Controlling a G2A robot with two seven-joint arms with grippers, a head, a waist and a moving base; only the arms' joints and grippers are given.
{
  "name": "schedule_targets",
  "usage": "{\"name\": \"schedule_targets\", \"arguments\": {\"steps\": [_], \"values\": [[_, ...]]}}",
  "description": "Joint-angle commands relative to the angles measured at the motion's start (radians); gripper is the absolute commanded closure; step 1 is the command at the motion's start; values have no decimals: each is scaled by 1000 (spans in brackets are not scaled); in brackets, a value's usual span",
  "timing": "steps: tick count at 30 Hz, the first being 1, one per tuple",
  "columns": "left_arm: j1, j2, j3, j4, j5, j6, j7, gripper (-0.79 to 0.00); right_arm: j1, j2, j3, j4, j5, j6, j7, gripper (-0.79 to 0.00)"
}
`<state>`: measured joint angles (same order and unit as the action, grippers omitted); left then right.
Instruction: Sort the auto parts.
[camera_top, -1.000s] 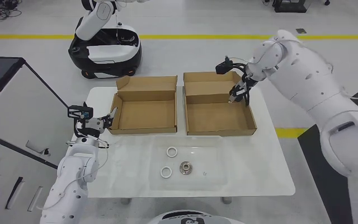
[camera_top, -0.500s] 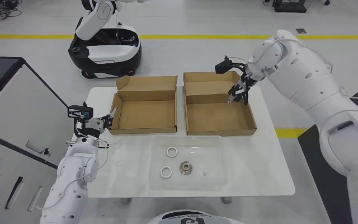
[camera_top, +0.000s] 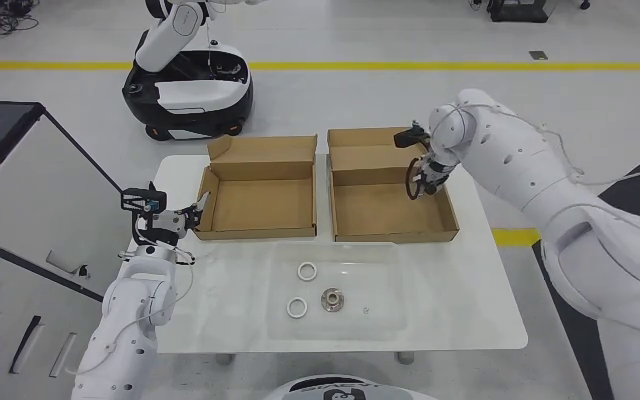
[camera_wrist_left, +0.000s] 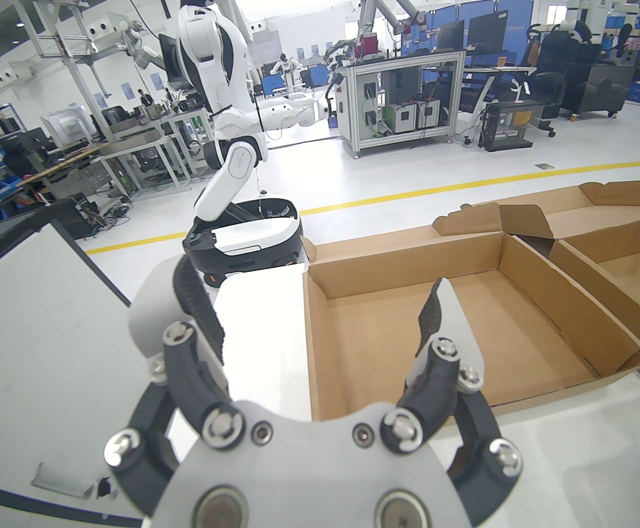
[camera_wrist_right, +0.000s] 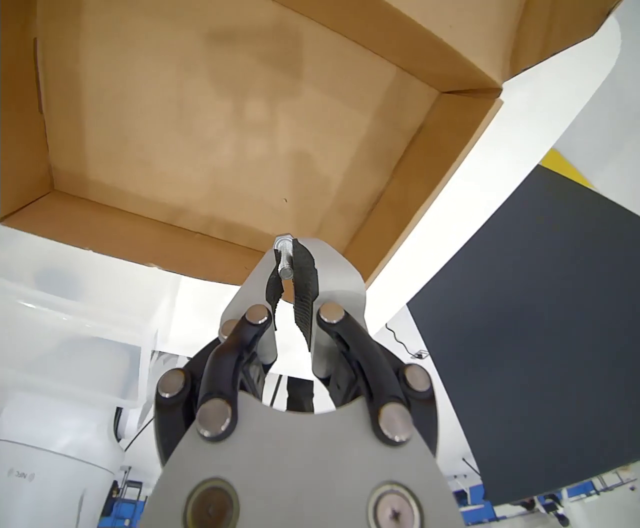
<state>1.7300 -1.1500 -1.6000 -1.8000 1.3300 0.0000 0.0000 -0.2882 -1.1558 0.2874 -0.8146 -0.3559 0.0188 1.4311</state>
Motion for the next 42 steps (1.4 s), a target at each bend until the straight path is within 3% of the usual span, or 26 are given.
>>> {"name": "schedule_targets", "arguments": {"steps": [1,12,20,27,42], "values": [[0,0,0,0,0,0,0,-785,-7,-14,-3,23,8,7,1,0],[0,0,0,0,0,0,0,-785,-35,-94,-31,159,-21,23,-26,0],[0,0,0,0,0,0,0,-785,-70,-130,-25,215,-58,10,-211,0],[0,0,0,0,0,0,0,-785,-90,-153,-23,237,-102,16,-290,0],[0,0,0,0,0,0,0,-785,-117,-192,-13,289,-163,0,-302,0]]}}
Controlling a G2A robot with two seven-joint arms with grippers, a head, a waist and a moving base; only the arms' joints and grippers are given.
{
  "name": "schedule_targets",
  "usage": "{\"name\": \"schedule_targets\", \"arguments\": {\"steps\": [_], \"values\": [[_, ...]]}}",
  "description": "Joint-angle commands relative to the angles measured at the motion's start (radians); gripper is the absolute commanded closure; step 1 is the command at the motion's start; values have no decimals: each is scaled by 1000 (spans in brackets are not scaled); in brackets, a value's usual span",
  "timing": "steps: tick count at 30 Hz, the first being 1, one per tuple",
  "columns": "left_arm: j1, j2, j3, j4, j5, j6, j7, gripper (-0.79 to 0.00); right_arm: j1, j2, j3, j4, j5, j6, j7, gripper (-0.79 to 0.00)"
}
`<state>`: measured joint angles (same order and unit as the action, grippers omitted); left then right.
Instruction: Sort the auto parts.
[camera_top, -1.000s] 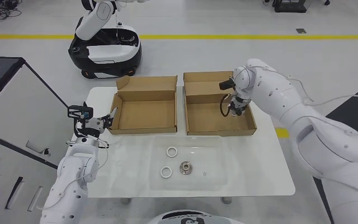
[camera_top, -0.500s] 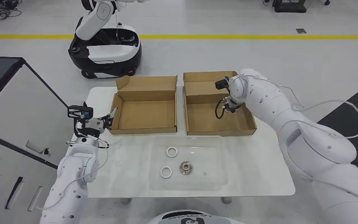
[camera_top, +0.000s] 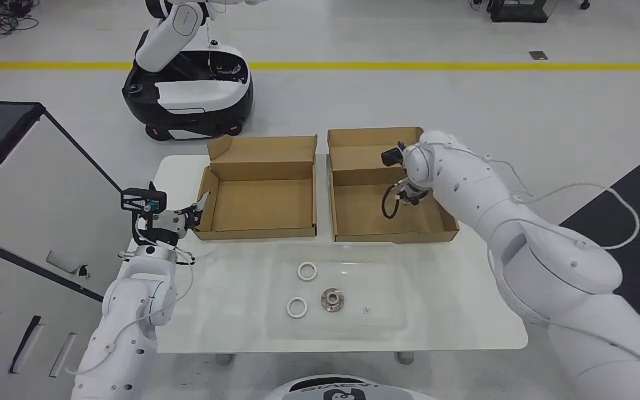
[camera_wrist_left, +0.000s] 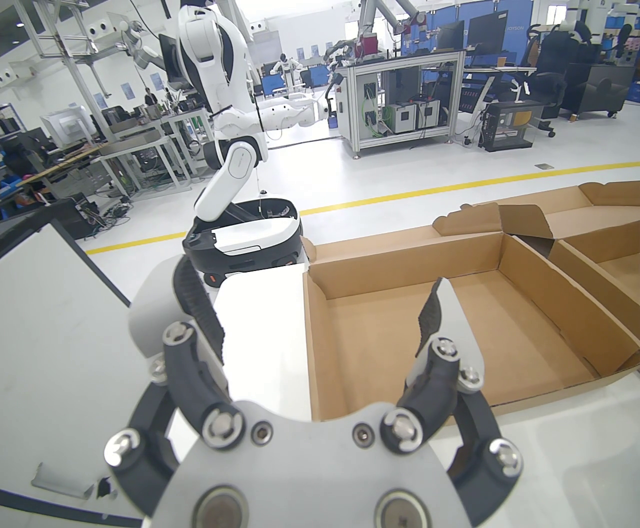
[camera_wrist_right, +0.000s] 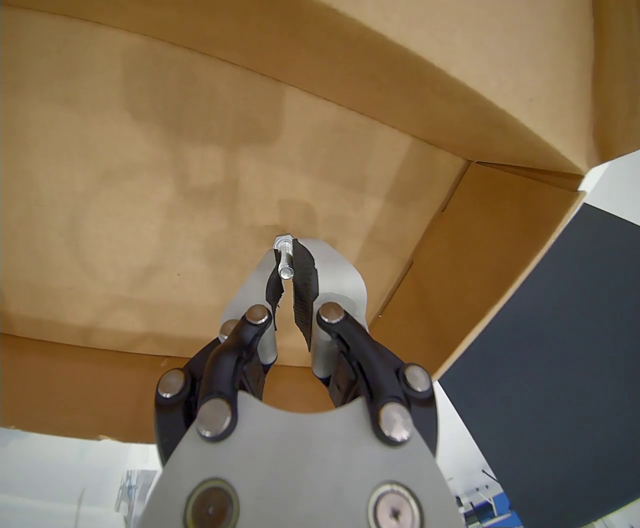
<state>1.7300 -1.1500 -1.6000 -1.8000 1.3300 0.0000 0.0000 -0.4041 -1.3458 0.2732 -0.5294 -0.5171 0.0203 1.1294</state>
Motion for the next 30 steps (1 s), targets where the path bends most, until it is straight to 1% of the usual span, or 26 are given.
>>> {"name": "schedule_targets", "arguments": {"steps": [1,6,7,9,11,12,13,14,15,24,28,30], "values": [[0,0,0,0,0,0,0,-785,-2,-4,3,8,-3,-3,0,0],[0,0,0,0,0,0,0,-785,-4,-14,13,28,-12,-7,1,0],[0,0,0,0,0,0,0,-785,-5,-16,15,32,-13,-8,0,-52],[0,0,0,0,0,0,0,-785,-5,-19,19,39,-15,-12,2,-268],[0,0,0,0,0,0,0,-785,-4,-22,24,45,-19,-16,2,-462],[0,0,0,0,0,0,0,-785,-3,-23,26,47,-21,-18,2,-671],[0,0,0,0,0,0,0,-785,-2,-24,28,49,-24,-18,3,-742],[0,0,0,0,0,0,0,-785,0,-25,30,50,-27,-19,5,-770],[0,0,0,0,0,0,0,-785,1,-26,33,50,-28,-19,7,-785],[0,0,0,0,0,0,0,-785,26,-27,55,22,-60,-30,23,-785],[0,0,0,0,0,0,0,-785,46,-20,65,-28,-81,-72,53,-785],[0,0,0,0,0,0,0,-785,57,-12,73,-65,-85,-116,83,-785]]}}
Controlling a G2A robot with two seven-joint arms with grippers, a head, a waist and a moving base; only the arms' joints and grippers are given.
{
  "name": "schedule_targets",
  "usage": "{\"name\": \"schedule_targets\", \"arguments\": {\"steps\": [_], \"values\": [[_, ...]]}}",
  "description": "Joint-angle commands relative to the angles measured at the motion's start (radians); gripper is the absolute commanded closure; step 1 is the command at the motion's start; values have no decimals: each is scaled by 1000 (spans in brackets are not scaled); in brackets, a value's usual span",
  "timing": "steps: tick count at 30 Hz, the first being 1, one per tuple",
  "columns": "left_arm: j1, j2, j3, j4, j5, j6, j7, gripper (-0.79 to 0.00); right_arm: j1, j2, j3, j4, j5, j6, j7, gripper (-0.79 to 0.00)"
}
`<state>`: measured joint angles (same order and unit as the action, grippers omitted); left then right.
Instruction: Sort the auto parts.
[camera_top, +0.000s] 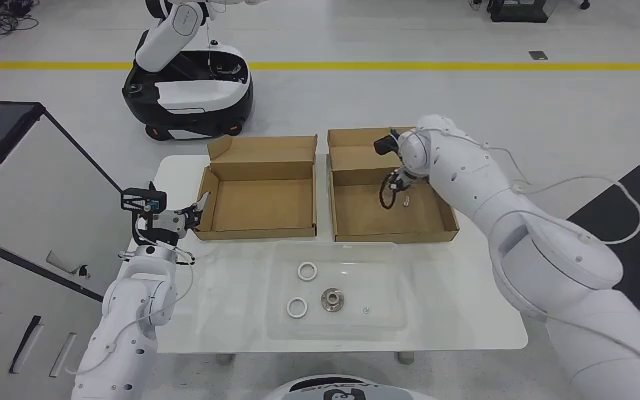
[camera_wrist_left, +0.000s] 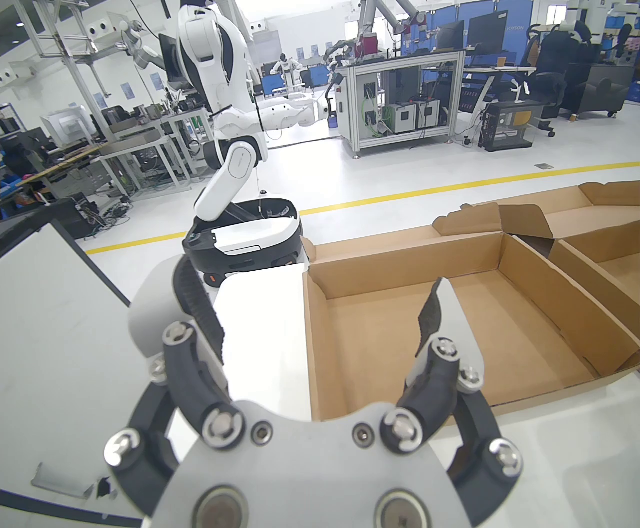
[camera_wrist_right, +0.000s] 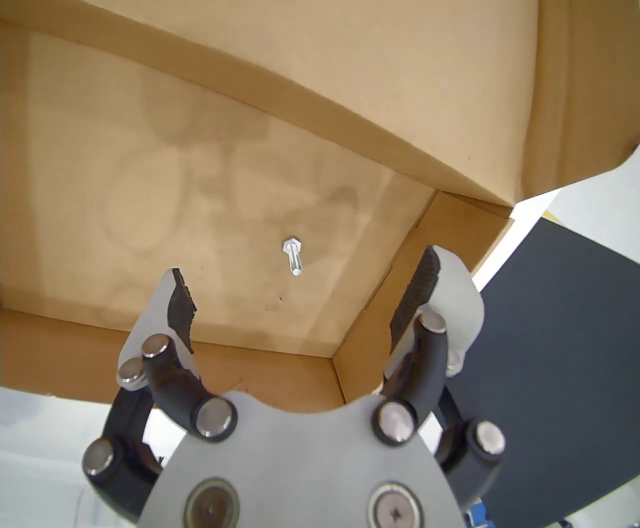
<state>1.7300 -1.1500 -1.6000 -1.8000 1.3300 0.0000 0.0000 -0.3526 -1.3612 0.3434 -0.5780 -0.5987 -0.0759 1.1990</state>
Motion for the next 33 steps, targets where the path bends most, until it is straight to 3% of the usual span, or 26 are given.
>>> {"name": "schedule_targets", "arguments": {"steps": [1,9,18,25,33], "values": [[0,0,0,0,0,0,0,-785,10,9,5,-36,-14,-34,26,-785],[0,0,0,0,0,0,0,-785,22,77,71,-252,-29,-148,161,-785],[0,0,0,0,0,0,0,-785,-61,184,184,-576,-32,-211,334,-785],[0,0,0,0,0,0,0,-785,-101,291,159,-765,-16,-254,292,-785],[0,0,0,0,0,0,0,-785,7,428,-17,-875,150,-355,190,-785]]}}
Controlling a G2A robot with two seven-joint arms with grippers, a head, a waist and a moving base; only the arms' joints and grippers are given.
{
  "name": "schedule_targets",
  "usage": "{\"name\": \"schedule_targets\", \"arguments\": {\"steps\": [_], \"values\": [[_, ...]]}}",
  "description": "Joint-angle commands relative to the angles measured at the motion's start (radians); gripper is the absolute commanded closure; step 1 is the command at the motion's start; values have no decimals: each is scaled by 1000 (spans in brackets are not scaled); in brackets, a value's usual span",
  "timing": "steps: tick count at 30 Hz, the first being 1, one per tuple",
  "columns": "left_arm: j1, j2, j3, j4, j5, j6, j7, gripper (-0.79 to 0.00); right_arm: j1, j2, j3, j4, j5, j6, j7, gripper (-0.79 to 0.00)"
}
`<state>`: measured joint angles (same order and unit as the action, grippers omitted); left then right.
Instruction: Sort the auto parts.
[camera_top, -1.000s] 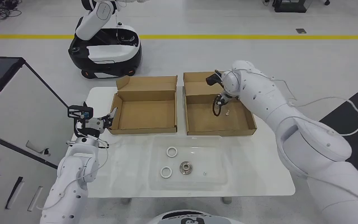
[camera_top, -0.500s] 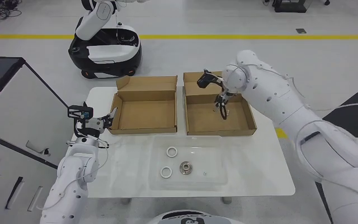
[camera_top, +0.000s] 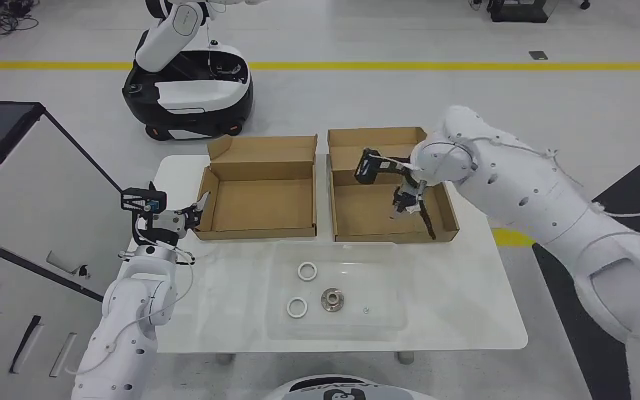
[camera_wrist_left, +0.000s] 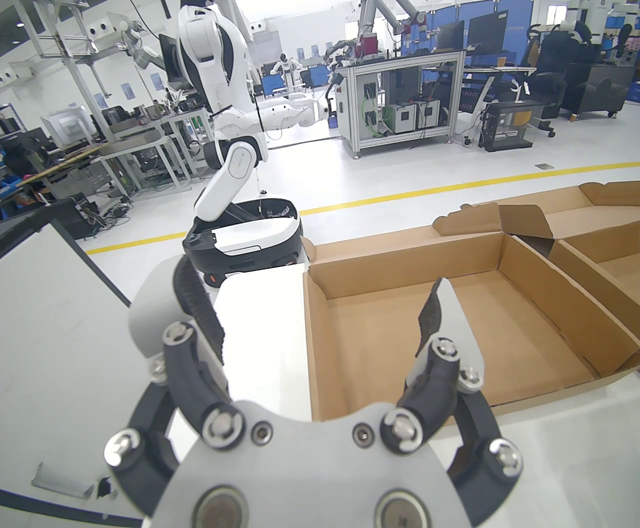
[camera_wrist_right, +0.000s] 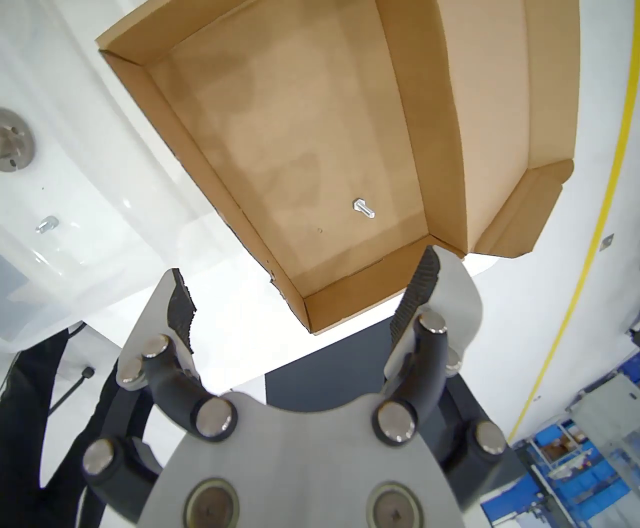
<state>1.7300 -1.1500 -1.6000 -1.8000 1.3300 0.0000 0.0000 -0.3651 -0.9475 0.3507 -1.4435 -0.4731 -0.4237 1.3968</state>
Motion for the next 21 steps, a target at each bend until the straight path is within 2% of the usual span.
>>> {"name": "schedule_targets", "arguments": {"steps": [1,6,10,16,21], "values": [[0,0,0,0,0,0,0,-785,39,28,-50,-21,49,-17,-17,-785],[0,0,0,0,0,0,0,-785,138,82,-179,-74,164,-61,-61,-785],[0,0,0,0,0,0,0,-785,145,107,-181,-120,232,-68,-68,-785],[0,0,0,0,0,0,0,-785,146,125,-181,-184,290,-77,-77,-785],[0,0,0,0,0,0,0,-785,135,122,-181,-223,328,-70,-70,-785]]}}
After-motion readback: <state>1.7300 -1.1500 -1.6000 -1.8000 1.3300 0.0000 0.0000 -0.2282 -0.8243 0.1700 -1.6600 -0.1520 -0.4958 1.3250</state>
